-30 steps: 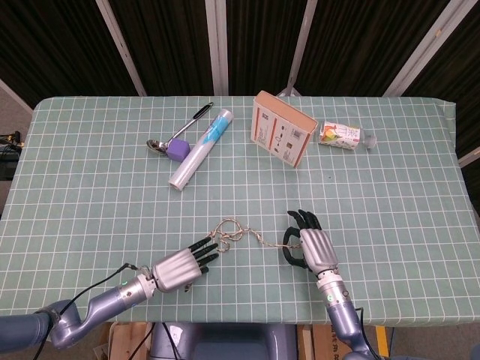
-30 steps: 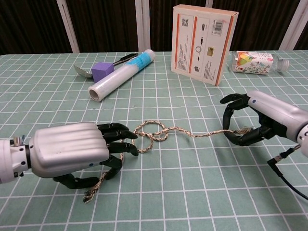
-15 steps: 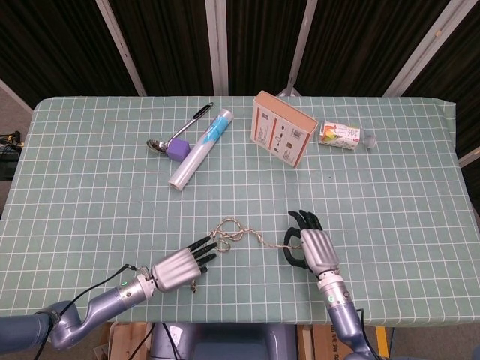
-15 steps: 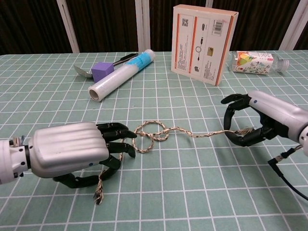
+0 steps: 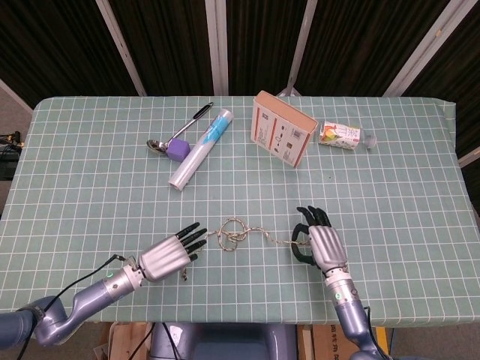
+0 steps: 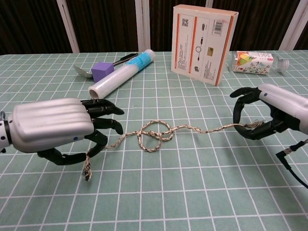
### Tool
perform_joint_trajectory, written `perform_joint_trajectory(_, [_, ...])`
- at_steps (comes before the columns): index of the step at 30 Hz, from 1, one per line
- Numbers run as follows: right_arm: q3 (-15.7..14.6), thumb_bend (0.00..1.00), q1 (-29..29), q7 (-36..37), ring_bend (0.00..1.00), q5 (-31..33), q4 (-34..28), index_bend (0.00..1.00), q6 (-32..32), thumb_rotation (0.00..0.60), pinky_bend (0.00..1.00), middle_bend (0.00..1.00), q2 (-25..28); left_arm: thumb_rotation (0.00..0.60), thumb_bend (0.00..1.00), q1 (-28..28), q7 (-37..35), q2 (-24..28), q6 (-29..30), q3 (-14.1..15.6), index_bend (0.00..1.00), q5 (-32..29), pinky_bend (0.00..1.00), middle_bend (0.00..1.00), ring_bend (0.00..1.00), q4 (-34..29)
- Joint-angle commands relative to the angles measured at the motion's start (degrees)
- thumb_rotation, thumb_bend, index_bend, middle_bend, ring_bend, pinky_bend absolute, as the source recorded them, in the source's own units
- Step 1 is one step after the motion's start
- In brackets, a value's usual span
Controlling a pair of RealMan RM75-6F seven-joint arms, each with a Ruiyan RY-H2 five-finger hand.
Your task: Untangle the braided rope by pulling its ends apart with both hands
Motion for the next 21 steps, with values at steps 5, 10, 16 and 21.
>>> perform_joint_trajectory(5, [0.54, 0.48, -0.96, 1.18, 0.0, 0.09, -0.18, 0.61, 0.78, 0.6, 0.0, 0.15, 3.32, 0.6, 0.54, 0.95, -0.48, 6.04, 3.19, -0.21, 0.59, -0.05, 0.0, 0.18, 0.0, -2.41])
perform_joint_trajectory(10, [1.08, 0.48, -1.73, 2.68, 0.0, 0.02, -0.56, 0.61, 1.22, 0.6, 0.0, 0.15, 6.18, 0.6, 0.54, 2.22, -1.92, 9.57, 5.74, -0.23, 0.59, -0.48, 0.0, 0.18, 0.0, -2.96])
perform_joint_trajectory(16, [1.93, 0.48, -2.46, 4.34, 0.0, 0.38, -0.69, 0.61, 1.53, 0.6, 0.0, 0.15, 9.39, 0.6, 0.54, 4.25, -3.98, 13.4, 9.25, 0.15, 0.59, -0.5, 0.0, 0.18, 0.0, -2.35])
perform_joint_trajectory(21, [2.61, 0.48, -2.99, 5.77, 0.0, 1.08, -0.1, 0.61, 1.47, 0.6, 0.0, 0.15, 11.66, 0.6, 0.54, 6.0, -5.88, 15.88, 11.89, 0.54, 0.59, -0.47, 0.0, 0.18, 0.0, -1.36])
